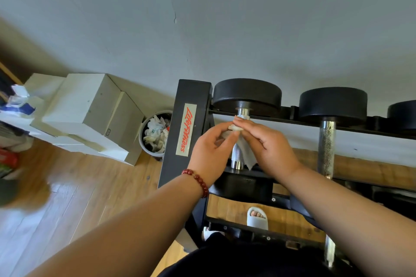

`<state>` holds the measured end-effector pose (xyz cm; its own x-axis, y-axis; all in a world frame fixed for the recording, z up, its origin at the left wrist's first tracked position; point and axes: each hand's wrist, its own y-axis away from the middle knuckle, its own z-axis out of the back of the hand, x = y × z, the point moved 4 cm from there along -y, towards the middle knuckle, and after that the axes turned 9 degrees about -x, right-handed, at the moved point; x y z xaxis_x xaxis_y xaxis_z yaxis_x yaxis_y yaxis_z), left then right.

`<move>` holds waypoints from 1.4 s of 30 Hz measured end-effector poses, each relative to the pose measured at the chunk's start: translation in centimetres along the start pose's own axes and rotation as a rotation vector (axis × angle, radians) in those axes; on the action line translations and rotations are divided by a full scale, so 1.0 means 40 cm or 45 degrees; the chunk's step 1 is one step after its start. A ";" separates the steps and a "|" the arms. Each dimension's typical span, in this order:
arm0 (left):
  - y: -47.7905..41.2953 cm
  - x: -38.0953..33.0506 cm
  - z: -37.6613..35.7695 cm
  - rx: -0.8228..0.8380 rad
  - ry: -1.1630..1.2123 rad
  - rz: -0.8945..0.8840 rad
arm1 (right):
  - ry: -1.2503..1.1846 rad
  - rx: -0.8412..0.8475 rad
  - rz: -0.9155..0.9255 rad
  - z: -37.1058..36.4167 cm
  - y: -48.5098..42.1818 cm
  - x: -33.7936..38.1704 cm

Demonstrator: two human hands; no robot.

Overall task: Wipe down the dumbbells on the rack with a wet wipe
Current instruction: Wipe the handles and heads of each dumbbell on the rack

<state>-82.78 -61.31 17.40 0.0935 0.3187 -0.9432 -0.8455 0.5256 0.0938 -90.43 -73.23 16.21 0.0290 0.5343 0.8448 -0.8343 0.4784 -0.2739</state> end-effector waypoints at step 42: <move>-0.045 0.014 0.040 0.005 -0.109 0.101 | -0.085 0.026 -0.543 0.057 -0.032 -0.009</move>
<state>-80.37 -60.83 17.21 0.0710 0.4259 -0.9020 -0.8499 0.4992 0.1688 -90.62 -75.61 17.31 0.3389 0.2451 0.9083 -0.7658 0.6327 0.1150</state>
